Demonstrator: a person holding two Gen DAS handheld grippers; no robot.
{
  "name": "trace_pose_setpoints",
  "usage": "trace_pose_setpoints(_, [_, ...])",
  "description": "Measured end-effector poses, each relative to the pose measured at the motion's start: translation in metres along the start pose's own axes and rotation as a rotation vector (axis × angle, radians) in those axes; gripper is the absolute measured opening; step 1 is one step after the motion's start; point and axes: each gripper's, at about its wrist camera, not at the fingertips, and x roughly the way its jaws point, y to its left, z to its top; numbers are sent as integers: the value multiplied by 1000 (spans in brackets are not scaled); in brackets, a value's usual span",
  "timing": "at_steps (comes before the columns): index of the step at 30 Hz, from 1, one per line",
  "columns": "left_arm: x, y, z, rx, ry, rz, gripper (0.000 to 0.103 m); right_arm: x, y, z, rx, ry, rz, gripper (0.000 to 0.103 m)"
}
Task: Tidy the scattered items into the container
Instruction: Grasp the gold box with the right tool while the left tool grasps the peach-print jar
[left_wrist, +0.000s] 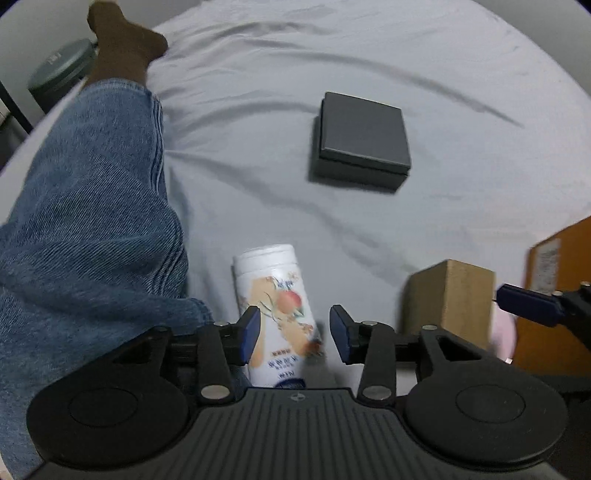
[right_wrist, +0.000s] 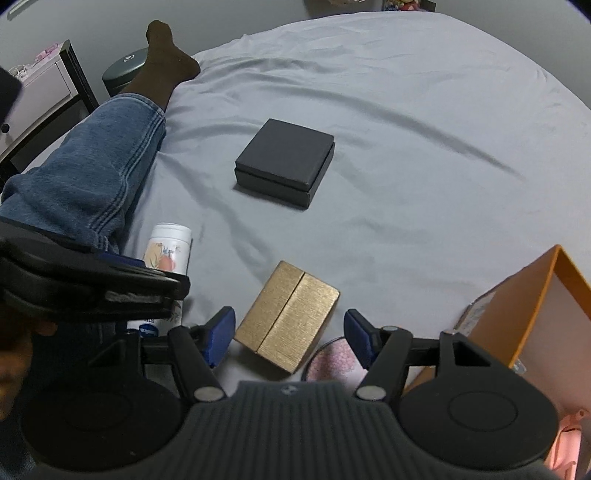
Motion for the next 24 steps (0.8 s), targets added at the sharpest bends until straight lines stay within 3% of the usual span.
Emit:
trace_pose_setpoints(2, [2, -5, 0, 15, -3, 22, 58, 3, 2, 1, -8, 7, -9, 67])
trace_pose_setpoints(9, [10, -15, -1, 57, -3, 94, 62, 13, 7, 0, -26, 28, -23, 63])
trace_pose_setpoints(18, [15, -12, 4, 42, 26, 82, 72, 3, 9, -5, -59, 23, -32, 53])
trace_pose_setpoints(22, [23, -7, 8, 50, 69, 76, 74, 1, 8, -6, -60, 20, -37, 53])
trace_pose_setpoints(24, [36, 4, 11, 1, 126, 22, 74, 1, 8, -6, -58, 19, -38, 53])
